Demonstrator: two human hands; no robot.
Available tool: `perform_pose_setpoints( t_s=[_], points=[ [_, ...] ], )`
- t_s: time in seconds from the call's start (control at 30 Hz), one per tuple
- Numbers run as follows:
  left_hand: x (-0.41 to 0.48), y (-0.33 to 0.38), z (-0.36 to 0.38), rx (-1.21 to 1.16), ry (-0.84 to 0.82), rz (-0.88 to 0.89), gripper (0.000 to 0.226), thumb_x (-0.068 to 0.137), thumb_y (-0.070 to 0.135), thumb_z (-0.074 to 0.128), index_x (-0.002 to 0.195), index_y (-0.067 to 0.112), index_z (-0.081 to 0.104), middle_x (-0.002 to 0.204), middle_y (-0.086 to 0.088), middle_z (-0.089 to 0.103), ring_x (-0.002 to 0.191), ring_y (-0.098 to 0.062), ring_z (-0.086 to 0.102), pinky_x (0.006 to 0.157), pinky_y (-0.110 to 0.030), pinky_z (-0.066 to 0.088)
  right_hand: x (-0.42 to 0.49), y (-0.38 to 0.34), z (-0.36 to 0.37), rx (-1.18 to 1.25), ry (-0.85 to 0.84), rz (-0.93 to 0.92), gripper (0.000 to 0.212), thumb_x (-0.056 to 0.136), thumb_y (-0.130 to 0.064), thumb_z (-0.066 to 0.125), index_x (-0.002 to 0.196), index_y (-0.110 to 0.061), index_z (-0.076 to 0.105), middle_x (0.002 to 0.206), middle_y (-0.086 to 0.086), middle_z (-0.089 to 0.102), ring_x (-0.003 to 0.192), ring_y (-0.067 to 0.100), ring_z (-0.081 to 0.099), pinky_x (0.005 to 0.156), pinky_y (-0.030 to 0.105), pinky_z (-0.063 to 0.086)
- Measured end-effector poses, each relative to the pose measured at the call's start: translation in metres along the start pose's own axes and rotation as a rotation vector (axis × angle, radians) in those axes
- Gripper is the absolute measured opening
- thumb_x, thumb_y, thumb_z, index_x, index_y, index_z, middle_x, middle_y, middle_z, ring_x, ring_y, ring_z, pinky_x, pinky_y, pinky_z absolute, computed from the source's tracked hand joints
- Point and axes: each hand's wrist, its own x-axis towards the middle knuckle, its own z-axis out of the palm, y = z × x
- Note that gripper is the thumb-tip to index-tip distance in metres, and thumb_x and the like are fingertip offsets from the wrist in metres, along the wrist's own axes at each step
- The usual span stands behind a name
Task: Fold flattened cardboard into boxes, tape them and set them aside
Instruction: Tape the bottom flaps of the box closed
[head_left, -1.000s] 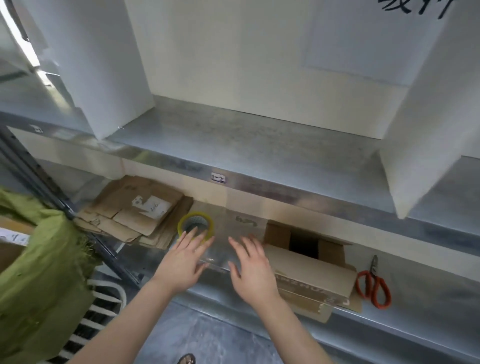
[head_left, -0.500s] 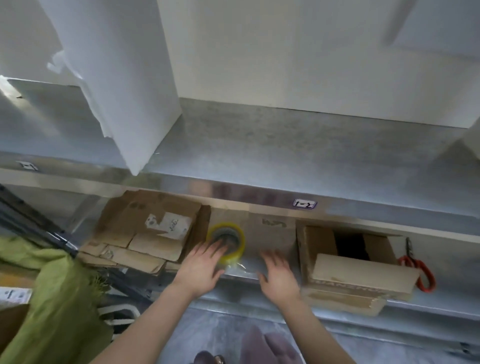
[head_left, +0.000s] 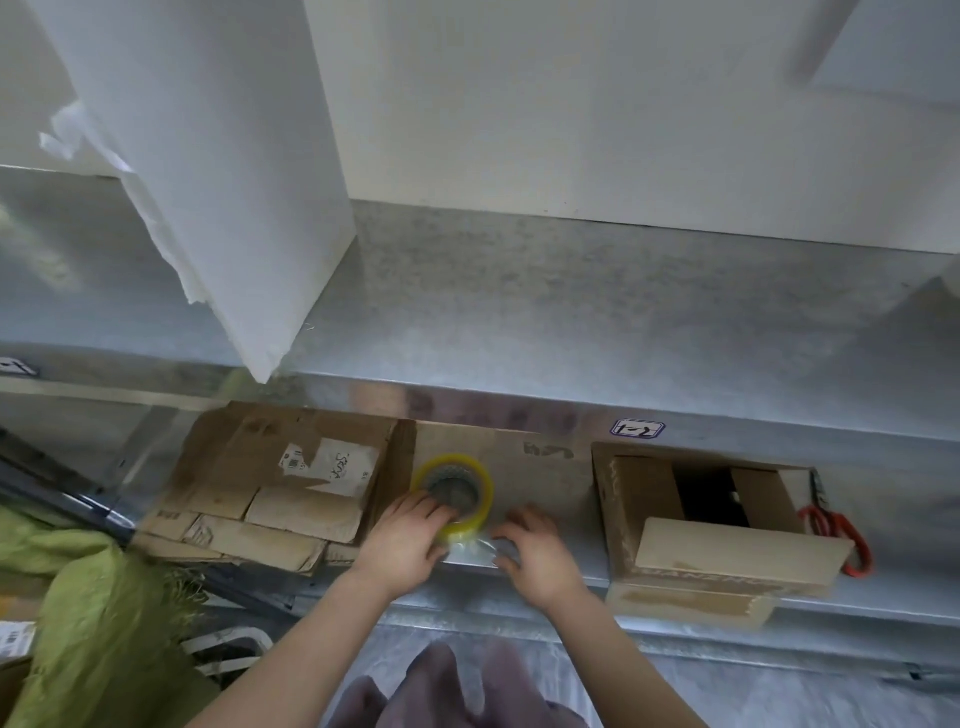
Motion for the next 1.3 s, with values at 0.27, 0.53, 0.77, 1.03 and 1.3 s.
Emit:
perform_pose_setpoints(
  t_s=[0.27,0.53,0.77,1.03,1.3],
  points=[
    [-0.002,-0.001,-0.006,-0.021,0.041,0.001,0.045,0.056,0.018,0.085,0.094,0.029,0.065,0.087,0.007,0.066,0.086,-0.021,0.064,0.077,-0.031,0.053,0.004,0.0,0.003,0.026,0.027,-0.01,0.019,0.09,-0.03,0.062,0.109,-0.026,0.066,0.128,0.002,0.047,0.125,0.023,0.038,0.101,0.03,0.036],
    [-0.002,-0.003,-0.008,-0.028,0.031,0.011,0.045,0.057,0.022,0.086,0.094,0.033,0.063,0.086,0.01,0.065,0.086,-0.018,0.064,0.076,-0.03,0.053,-0.006,0.012,0.0,0.039,0.106,0.067,0.017,0.087,-0.04,0.065,0.089,-0.024,0.07,0.104,-0.006,0.056,0.112,0.014,0.044,0.084,0.025,0.037],
    [-0.005,-0.003,-0.022,-0.057,-0.148,0.014,0.036,0.096,0.026,0.051,0.132,0.028,0.049,0.131,0.006,0.05,0.129,-0.015,0.036,0.118,-0.037,0.008,-0.022,0.003,-0.007,0.074,0.15,0.018,0.014,0.092,-0.037,0.058,0.09,-0.024,0.063,0.088,-0.007,0.063,0.094,0.016,0.053,0.073,0.031,0.039],
    [-0.007,0.008,-0.059,-0.425,-0.135,-0.071,0.039,0.093,0.034,0.048,0.131,0.032,0.047,0.124,0.011,0.052,0.116,-0.014,0.048,0.093,-0.024,0.036,-0.03,-0.017,-0.054,0.253,0.105,0.088,0.014,0.095,-0.029,0.057,0.095,-0.015,0.06,0.083,0.0,0.06,0.08,0.019,0.057,0.065,0.023,0.034],
    [-0.019,0.041,-0.079,-0.459,-0.269,0.036,0.052,0.083,0.044,0.069,0.128,0.034,0.044,0.125,0.011,0.046,0.112,-0.002,0.044,0.085,-0.011,0.036,-0.07,-0.005,-0.086,0.512,-0.024,0.182,0.019,0.087,-0.035,0.069,0.083,-0.02,0.057,0.075,-0.001,0.067,0.068,0.009,0.062,0.064,0.024,0.047]
  ],
)
